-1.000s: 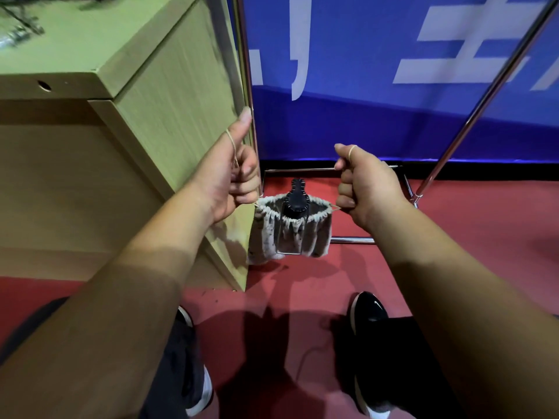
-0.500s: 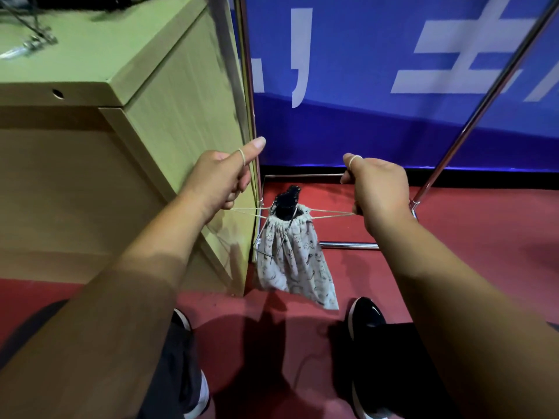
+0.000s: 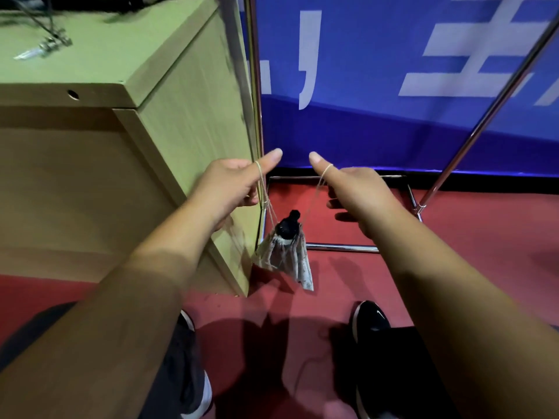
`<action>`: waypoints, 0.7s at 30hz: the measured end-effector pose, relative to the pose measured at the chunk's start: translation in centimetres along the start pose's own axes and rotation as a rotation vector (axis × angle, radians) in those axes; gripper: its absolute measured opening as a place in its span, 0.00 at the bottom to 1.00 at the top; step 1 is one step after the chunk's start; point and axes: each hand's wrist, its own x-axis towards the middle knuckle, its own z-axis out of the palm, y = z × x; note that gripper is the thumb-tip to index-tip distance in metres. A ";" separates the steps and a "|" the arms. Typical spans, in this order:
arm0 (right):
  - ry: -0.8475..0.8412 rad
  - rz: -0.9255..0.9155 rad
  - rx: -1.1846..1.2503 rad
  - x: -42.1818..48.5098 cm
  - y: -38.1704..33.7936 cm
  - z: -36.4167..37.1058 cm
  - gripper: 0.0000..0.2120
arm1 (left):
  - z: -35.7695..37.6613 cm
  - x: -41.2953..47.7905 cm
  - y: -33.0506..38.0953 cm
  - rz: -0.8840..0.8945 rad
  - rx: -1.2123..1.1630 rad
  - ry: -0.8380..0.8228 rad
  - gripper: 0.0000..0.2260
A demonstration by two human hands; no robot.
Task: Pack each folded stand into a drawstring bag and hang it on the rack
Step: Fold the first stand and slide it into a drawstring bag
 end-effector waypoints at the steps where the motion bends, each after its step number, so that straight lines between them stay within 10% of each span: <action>1: -0.006 -0.026 -0.008 -0.1 0.0 0.2 0.34 | 0.1 -0.1 0.0 -0.007 -0.009 0.002 0.24; 10: -0.218 -0.157 0.302 -0.9 -1.2 2.7 0.14 | 1.0 -0.5 0.0 0.120 -0.039 -0.062 0.08; 21: -0.369 0.031 0.299 -1.8 -2.5 5.2 0.09 | 0.0 -1.8 -0.1 0.242 0.509 -0.033 0.06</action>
